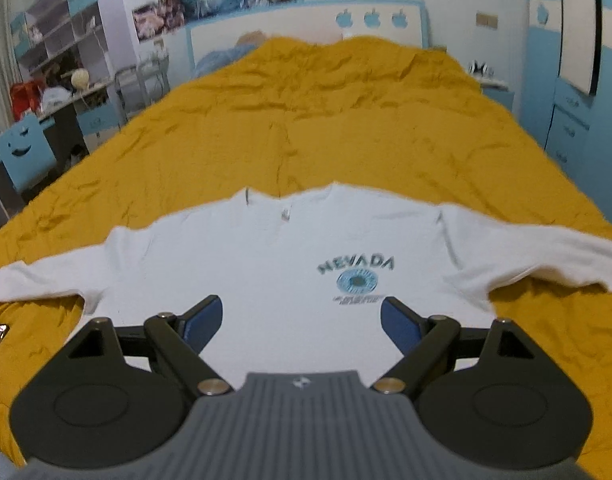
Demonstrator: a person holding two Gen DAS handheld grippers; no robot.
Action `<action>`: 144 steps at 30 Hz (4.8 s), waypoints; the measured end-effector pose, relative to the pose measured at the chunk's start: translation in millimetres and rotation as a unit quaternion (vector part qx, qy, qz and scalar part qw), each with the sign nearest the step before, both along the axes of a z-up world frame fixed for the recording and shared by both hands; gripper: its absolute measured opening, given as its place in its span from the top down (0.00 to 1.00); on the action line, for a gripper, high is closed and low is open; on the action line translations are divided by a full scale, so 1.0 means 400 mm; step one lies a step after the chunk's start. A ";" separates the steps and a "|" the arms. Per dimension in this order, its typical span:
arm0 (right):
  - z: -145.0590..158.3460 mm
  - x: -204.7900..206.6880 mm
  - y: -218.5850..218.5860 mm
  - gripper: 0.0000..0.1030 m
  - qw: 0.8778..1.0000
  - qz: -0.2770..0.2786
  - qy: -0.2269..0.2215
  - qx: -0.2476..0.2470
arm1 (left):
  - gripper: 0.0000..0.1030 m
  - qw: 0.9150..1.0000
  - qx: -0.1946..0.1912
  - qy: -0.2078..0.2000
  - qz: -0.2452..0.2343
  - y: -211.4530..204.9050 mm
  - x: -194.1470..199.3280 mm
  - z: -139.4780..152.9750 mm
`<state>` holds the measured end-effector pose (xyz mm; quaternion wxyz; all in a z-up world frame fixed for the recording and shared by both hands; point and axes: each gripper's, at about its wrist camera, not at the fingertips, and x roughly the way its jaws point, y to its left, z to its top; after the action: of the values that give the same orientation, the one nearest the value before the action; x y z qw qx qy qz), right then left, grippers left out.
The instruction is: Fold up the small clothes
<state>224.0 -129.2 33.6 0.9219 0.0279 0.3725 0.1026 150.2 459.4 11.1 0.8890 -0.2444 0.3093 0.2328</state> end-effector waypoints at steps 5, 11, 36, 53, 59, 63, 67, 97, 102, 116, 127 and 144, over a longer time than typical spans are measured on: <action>-0.039 0.067 0.039 0.20 0.999 0.005 0.034 0.000 | 0.00 0.996 -0.053 0.005 0.067 0.143 -0.001 -0.114; -0.056 0.119 0.088 0.20 0.999 0.011 0.041 -0.010 | 0.00 0.987 -0.110 -0.042 0.110 0.217 0.021 -0.184; -0.047 0.130 0.077 0.21 0.999 0.041 0.017 -0.022 | 0.95 0.949 0.002 -0.243 -0.199 -0.474 0.216 0.379; -0.136 0.140 -0.141 0.28 0.998 -0.049 0.043 -0.003 | 0.95 0.912 -0.225 -0.069 -0.336 -0.923 0.402 -0.154; -0.176 0.138 -0.146 0.29 0.997 -0.051 0.058 0.003 | 0.66 0.879 -0.311 0.000 -0.362 -0.945 0.407 -0.268; -0.179 0.131 -0.161 0.30 0.997 -0.060 0.054 0.019 | 0.46 0.853 -0.336 -0.012 -0.398 -0.960 0.395 -0.256; -0.173 0.138 -0.186 0.30 0.995 -0.077 0.049 0.050 | 0.42 0.855 -0.328 -0.034 -0.400 -0.918 0.356 -0.222; -0.311 0.308 -0.162 0.75 0.975 -0.109 0.150 0.124 | 0.44 0.949 0.097 0.077 -0.289 -0.635 0.307 -0.255; -0.293 0.324 -0.148 0.98 0.979 -0.100 0.139 0.114 | 0.90 0.960 0.060 0.045 -0.270 -0.587 0.291 -0.249; -0.007 0.415 -0.045 1.00 0.988 0.005 0.013 0.152 | 0.91 0.970 0.006 0.033 -0.242 -0.545 0.284 -0.255; -0.155 0.460 -0.267 1.00 0.984 -0.093 0.051 0.141 | 0.91 0.969 0.013 0.060 -0.241 -0.549 0.298 -0.269; -0.287 0.410 -0.327 0.69 0.984 -0.106 0.090 0.108 | 0.70 0.959 -0.025 0.067 -0.274 -0.512 0.244 -0.170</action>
<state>388.2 -259.9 -81.1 0.8820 0.1751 0.4356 0.0413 248.0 254.6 -56.9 0.8898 -0.1561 0.4286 -0.0117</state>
